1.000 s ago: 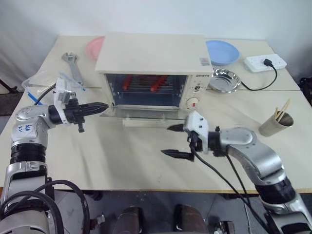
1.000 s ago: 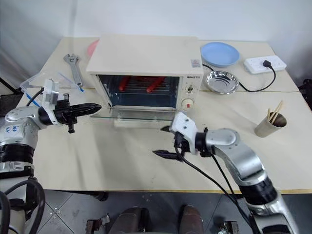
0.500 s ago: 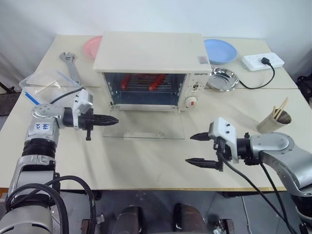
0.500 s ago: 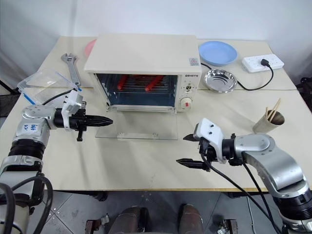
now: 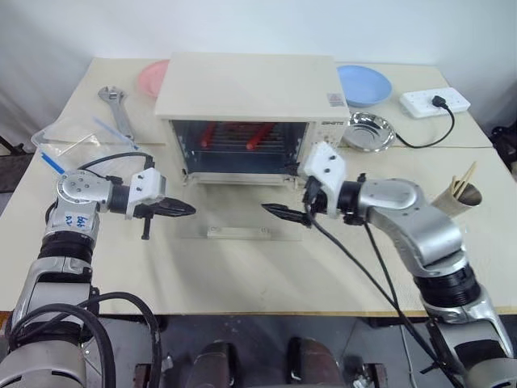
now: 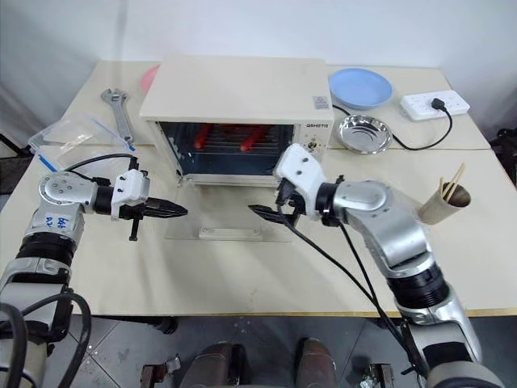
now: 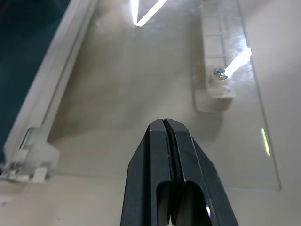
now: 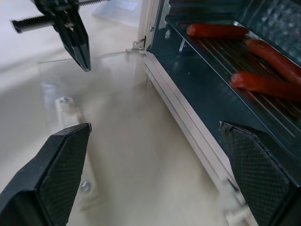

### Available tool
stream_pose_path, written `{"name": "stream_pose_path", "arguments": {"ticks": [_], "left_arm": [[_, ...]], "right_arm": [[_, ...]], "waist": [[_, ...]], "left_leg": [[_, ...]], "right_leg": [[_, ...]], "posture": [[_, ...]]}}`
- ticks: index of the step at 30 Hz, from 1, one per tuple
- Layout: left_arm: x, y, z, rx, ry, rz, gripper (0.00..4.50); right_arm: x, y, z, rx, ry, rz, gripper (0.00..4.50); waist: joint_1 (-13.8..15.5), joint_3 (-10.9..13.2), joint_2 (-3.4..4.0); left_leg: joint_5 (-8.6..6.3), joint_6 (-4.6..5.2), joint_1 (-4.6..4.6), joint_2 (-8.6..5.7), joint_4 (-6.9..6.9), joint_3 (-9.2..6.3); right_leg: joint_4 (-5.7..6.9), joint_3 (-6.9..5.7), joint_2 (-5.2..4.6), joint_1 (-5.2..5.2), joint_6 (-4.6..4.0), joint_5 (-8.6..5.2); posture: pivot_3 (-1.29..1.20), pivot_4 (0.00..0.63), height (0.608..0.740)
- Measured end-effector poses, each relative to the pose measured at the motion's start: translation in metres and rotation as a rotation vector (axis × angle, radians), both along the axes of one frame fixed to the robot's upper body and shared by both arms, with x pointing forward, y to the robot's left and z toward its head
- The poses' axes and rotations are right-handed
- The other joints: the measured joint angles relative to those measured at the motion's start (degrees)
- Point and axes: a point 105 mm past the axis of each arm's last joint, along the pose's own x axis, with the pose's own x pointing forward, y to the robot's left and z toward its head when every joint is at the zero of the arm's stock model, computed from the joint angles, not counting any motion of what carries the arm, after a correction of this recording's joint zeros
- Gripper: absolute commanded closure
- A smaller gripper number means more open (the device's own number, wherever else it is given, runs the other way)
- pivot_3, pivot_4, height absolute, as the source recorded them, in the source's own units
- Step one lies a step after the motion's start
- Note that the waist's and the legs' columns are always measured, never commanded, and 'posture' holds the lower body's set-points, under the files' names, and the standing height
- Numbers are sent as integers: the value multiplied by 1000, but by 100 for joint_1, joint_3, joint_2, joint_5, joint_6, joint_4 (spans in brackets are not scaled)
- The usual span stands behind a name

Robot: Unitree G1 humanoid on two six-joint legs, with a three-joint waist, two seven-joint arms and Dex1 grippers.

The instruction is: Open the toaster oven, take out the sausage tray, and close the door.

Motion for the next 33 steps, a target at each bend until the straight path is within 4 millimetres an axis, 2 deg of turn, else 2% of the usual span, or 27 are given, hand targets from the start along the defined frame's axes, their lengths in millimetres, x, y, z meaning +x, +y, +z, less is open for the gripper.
{"name": "stream_pose_path", "arguments": {"ticks": [2,5,6,8,10,13,18,21,29,33], "left_arm": [[-1,2,0,-46,-22,35,4485],[-7,0,-5,-213,-44,116,4485],[-7,-5,-6,-255,-41,125,4312],[-12,-1,0,-378,-72,199,3903],[-24,3,9,-544,-124,278,3309],[-34,-2,15,-699,-190,358,2320],[-47,8,29,-851,-297,521,910],[-54,12,29,-894,-317,592,30],[-62,19,26,-983,-291,729,30],[-61,19,28,-1007,-268,737,0]], "right_arm": [[8,6,-2,-16,-28,-24,0],[22,27,-1,-41,-85,-63,0],[26,30,-2,-54,-96,-76,0],[40,34,-4,-115,-141,-130,0],[60,35,-2,-156,-200,-217,0],[75,43,0,-202,-289,-268,0],[93,45,7,-283,-430,-331,0],[99,46,4,-327,-475,-344,0],[107,52,-3,-482,-619,-346,0],[108,57,-6,-543,-651,-339,820]], "waist": [[-12,0,0],[-137,0,0],[-142,1,-1],[-202,0,-3],[-274,0,-2],[-271,0,-3],[-254,0,-3],[-260,0,-3],[-265,0,-3],[-269,0,-3]], "left_leg": [[0,0,-1,0,2,0],[3,-4,-8,2,4,-10],[4,-7,-11,2,4,-10],[4,-7,-7,2,-3,-20],[4,-7,-2,0,-5,-37],[5,-9,-5,2,1,-46],[7,-10,-6,0,3,-54],[7,-11,-6,1,-1,-55],[8,-13,-5,3,1,-53],[9,-14,-5,3,-2,-53]], "right_leg": [[5,1,-1,-3,0,0],[31,6,-6,-28,0,0],[38,2,-6,-30,0,0],[40,5,-11,-36,0,0],[43,5,-18,-33,0,0],[43,4,-15,-31,-1,0],[41,5,-15,-25,-1,0],[41,4,-13,-26,-1,0],[39,6,-11,-25,-1,0],[39,5,-10,-26,-2,0]], "posture": [[0,150,740],[0,150,740],[0,150,740],[0,150,740],[0,150,740],[0,150,740],[0,150,740],[0,150,740],[0,150,740],[0,150,740]]}}
